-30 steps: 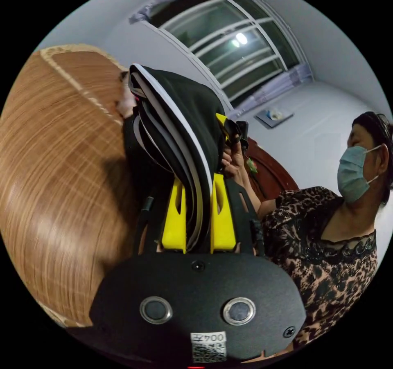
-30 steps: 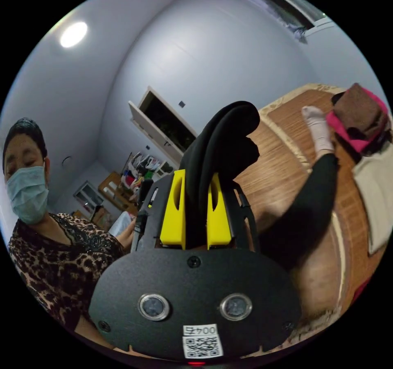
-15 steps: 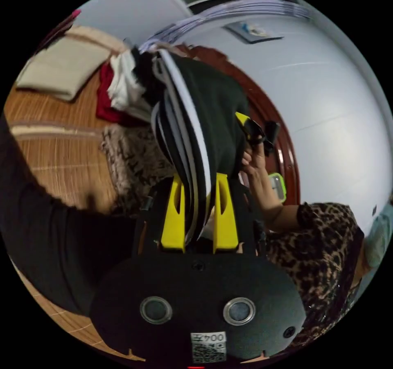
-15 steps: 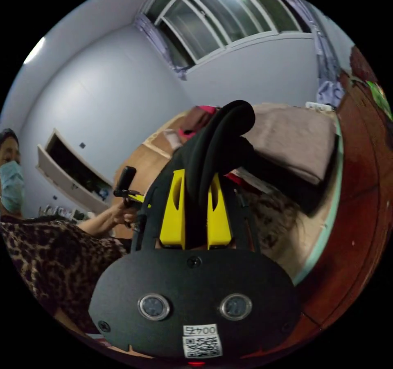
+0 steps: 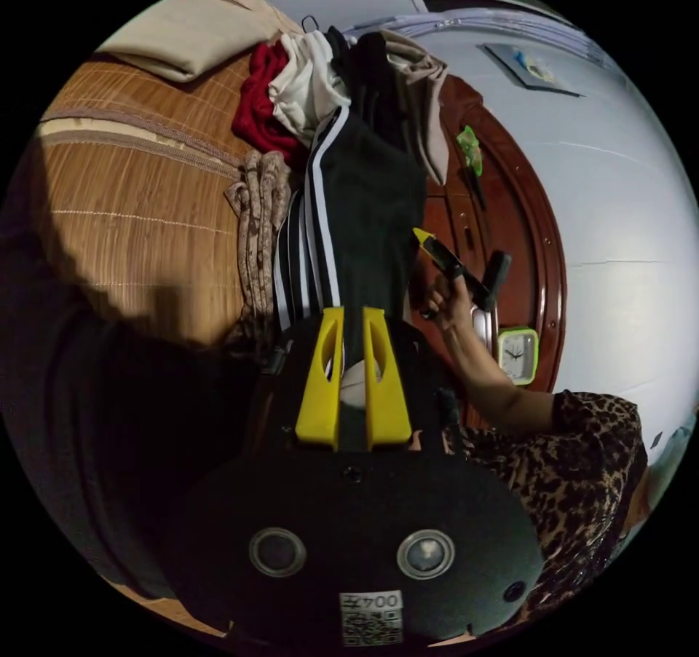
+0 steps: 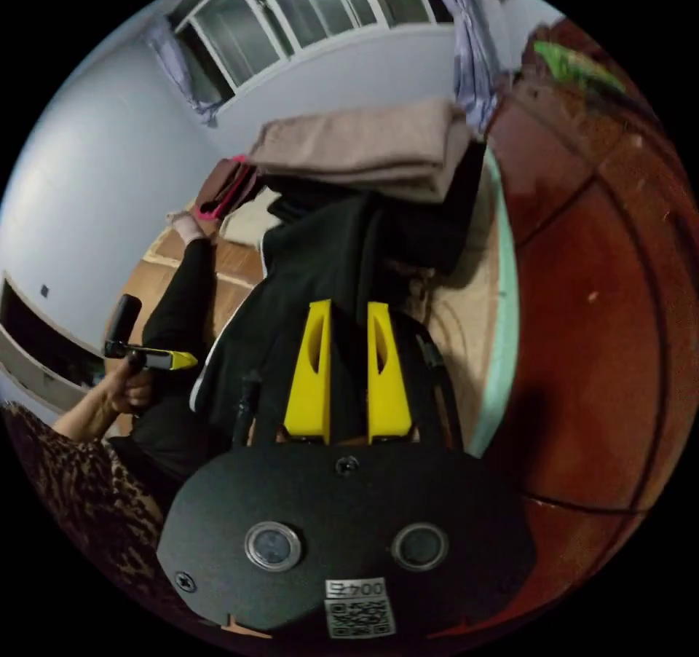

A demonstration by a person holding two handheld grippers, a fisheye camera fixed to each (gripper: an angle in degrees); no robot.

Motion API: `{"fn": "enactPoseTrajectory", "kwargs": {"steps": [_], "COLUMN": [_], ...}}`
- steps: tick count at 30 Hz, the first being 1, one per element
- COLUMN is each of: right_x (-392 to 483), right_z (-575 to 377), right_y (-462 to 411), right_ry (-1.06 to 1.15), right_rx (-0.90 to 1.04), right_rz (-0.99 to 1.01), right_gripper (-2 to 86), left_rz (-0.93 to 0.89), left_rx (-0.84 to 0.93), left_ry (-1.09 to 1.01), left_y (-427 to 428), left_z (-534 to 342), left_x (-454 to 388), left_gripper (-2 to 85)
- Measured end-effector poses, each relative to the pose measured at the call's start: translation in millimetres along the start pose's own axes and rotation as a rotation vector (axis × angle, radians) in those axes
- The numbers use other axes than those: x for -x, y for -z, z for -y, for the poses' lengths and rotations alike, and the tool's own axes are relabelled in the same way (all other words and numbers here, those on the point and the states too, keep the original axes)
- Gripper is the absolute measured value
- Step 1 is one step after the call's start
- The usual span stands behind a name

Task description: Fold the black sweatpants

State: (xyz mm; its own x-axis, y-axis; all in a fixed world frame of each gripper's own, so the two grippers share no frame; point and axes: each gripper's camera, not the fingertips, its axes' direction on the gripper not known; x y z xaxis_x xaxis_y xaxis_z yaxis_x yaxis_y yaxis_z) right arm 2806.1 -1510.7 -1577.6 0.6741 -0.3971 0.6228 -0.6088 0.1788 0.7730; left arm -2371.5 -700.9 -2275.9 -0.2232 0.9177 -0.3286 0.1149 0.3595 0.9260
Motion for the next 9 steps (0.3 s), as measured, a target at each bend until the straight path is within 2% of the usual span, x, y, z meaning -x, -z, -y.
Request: {"fn": "enactPoseTrajectory", "kwargs": {"steps": [2,4,9], "right_x": [39.4,69.4,105.5], "right_z": [-6.3,-0.7,48.3], "right_y": [31.2,33.7,-28.5], "right_ry": [0.118,0.199,0.298], "right_rx": [-0.178,-0.251,-0.180], "right_rz": [-0.112,-0.141,-0.154], "right_gripper": [7.3,8.6,10.7], "left_rz": [-0.052,-0.074,-0.125], "left_rx": [-0.037,-0.054,-0.123], "left_ry": [0.007,0.004,0.001], "left_y": [2.8,4.1,15.9], "left_z": [1.4,2.0,-5.3], "left_x": [3.8,4.6,8.8], "left_gripper": [2.5,2.4,2.4]}}
